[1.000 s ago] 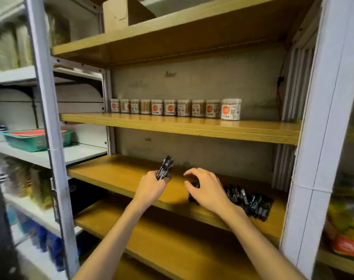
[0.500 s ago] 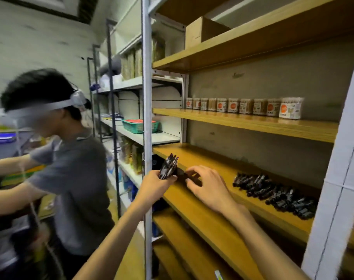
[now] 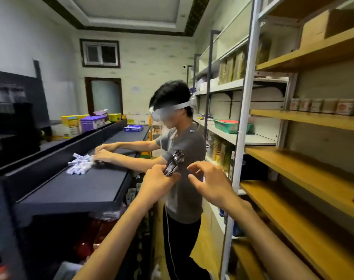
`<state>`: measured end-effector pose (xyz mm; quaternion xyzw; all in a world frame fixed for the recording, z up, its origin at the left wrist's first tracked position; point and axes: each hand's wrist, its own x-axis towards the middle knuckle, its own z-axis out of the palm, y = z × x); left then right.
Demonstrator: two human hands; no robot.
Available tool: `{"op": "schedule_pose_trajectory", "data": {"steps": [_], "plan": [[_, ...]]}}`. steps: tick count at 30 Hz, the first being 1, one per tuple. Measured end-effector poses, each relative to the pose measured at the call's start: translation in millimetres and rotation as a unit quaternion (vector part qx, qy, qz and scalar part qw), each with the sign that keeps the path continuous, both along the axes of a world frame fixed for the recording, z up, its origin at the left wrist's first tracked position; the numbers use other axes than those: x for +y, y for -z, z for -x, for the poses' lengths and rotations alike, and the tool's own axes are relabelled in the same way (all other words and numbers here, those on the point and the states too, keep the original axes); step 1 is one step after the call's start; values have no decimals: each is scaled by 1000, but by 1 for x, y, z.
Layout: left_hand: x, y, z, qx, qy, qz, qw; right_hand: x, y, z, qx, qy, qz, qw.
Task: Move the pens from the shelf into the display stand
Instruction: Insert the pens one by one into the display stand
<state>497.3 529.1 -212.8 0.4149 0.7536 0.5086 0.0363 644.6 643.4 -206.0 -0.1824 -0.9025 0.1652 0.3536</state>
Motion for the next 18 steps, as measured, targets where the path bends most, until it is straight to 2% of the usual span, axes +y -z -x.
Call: {"op": "schedule_pose_trajectory", "data": {"steps": [9, 18], "plan": [[-202, -12, 83, 19, -108, -1, 994, -169, -4, 119, 39, -104, -13, 994], [-375, -19, 172, 18, -204, 17, 979, -321, -7, 219, 47, -156, -10, 987]]}}
